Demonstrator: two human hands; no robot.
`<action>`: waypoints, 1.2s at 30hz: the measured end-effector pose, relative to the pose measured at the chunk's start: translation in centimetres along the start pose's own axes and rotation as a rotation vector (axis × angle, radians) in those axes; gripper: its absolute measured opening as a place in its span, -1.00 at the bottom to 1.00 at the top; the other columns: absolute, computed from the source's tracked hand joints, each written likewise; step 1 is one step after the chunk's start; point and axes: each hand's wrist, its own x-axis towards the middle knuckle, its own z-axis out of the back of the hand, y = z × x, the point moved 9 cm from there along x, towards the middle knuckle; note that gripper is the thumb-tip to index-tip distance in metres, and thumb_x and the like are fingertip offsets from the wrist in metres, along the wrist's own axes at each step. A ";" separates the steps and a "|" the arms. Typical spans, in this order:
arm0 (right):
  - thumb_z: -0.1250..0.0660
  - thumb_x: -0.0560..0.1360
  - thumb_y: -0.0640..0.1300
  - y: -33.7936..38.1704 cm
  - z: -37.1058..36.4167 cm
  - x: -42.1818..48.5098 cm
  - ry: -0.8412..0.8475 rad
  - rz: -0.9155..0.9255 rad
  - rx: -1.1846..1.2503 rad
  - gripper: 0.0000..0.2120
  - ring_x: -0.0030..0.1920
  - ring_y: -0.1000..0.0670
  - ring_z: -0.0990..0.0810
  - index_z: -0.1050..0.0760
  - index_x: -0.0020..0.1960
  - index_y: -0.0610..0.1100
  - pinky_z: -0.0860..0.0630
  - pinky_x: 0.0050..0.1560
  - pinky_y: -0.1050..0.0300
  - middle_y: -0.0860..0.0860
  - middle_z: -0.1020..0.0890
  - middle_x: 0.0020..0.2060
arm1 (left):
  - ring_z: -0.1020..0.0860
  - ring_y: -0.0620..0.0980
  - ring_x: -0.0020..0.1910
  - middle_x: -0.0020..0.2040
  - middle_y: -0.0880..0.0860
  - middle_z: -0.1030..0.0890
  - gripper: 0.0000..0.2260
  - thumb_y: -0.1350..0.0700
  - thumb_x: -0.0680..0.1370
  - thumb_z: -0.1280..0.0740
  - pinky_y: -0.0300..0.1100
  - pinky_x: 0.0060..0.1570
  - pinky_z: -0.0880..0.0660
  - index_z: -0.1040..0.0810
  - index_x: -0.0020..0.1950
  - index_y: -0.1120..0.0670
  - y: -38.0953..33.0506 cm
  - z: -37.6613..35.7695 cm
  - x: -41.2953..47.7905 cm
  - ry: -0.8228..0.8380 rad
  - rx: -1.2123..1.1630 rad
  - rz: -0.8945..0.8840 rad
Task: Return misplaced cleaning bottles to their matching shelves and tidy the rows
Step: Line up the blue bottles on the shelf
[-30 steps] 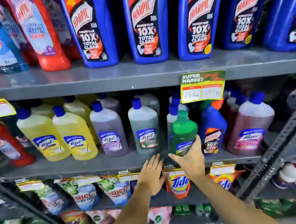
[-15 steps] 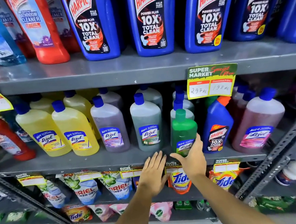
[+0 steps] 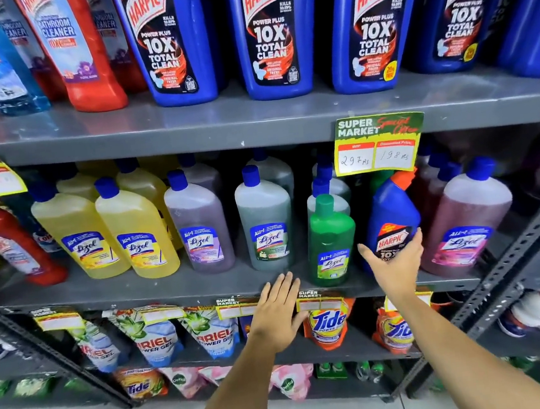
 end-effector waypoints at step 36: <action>-0.54 0.02 0.36 31.9 19.2 8.8 -0.218 0.327 0.030 0.00 0.20 -0.18 -0.55 -0.34 0.28 -0.15 -0.46 0.14 -0.07 -0.12 -0.58 0.21 | -0.62 0.11 0.06 0.12 0.13 -0.66 -0.78 0.11 0.59 -0.27 0.05 -0.07 -0.52 -0.60 0.15 0.15 -9.9 38.3 2.5 -0.904 0.034 -0.250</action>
